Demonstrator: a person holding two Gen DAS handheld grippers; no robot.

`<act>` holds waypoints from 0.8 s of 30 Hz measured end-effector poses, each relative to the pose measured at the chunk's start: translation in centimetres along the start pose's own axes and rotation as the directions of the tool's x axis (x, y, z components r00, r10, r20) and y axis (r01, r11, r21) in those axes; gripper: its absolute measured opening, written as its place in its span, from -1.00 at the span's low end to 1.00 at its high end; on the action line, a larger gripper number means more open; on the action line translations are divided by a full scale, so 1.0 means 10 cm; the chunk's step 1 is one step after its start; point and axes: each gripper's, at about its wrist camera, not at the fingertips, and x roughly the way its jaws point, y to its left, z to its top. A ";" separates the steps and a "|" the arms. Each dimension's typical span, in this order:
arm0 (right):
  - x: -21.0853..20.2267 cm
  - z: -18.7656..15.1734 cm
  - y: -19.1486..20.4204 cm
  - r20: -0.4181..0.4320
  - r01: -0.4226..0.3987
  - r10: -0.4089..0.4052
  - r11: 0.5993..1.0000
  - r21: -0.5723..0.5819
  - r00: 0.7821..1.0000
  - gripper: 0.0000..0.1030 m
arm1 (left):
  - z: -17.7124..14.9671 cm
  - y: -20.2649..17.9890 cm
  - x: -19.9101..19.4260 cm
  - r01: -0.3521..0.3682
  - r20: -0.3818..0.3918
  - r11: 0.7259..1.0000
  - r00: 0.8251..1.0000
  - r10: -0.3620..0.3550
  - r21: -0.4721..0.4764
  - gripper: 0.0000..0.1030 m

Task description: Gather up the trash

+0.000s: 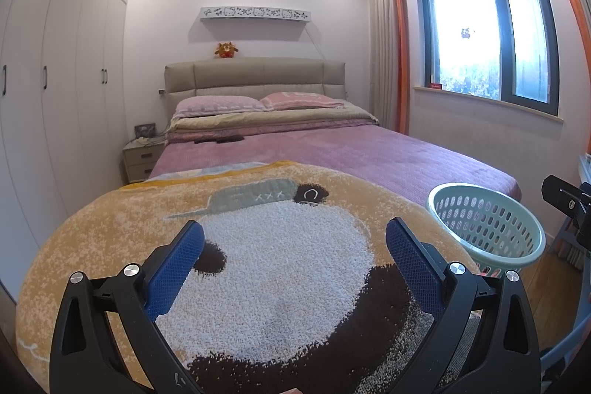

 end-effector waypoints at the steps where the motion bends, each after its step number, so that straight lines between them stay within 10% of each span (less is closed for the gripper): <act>1: 0.00 0.00 0.00 -0.001 0.000 0.000 1.000 0.000 1.000 0.69 | 0.00 0.00 0.00 0.000 -0.002 1.000 1.000 0.000 -0.001 0.86; 24: 0.05 -0.02 -0.01 -0.015 -0.011 0.011 1.000 0.006 1.000 0.69 | -0.02 -0.01 0.00 0.002 -0.005 1.000 1.000 -0.002 -0.003 0.86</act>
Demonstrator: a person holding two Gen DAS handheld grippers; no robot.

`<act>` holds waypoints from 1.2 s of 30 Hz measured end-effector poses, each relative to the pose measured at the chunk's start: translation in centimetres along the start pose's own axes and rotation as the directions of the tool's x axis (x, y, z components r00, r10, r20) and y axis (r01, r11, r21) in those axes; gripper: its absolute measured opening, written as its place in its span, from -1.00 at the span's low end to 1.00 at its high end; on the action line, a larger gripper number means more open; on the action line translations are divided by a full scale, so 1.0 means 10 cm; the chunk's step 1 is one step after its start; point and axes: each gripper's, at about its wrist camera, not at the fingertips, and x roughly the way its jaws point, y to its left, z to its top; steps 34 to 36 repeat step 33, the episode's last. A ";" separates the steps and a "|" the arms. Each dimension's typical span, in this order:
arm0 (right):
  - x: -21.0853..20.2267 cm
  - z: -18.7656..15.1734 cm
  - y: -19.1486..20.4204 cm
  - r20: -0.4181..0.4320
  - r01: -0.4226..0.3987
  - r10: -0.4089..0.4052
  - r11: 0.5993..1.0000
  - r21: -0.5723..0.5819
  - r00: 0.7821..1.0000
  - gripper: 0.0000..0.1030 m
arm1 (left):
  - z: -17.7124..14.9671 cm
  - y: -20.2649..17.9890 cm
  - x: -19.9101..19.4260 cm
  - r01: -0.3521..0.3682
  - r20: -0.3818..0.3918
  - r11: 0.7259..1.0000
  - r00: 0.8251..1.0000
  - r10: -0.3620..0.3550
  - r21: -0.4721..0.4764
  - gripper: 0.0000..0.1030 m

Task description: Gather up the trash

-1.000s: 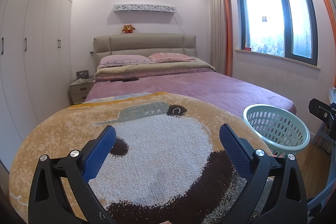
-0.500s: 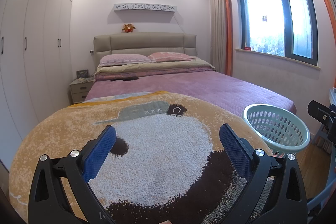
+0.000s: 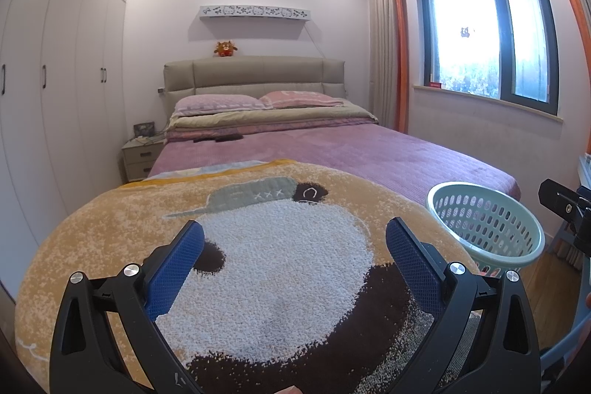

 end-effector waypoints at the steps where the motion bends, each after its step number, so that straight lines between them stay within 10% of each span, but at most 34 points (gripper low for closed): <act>1: 0.00 0.00 0.00 -0.001 0.000 0.000 1.000 0.000 1.000 0.69 | 0.00 0.00 0.00 0.000 0.000 1.000 1.000 0.000 0.000 0.86; 36: -0.13 0.19 0.34 0.006 -0.024 0.024 0.998 -0.065 1.000 0.69 | 0.15 0.25 -0.21 -0.002 -0.023 0.998 1.000 0.001 -0.064 0.86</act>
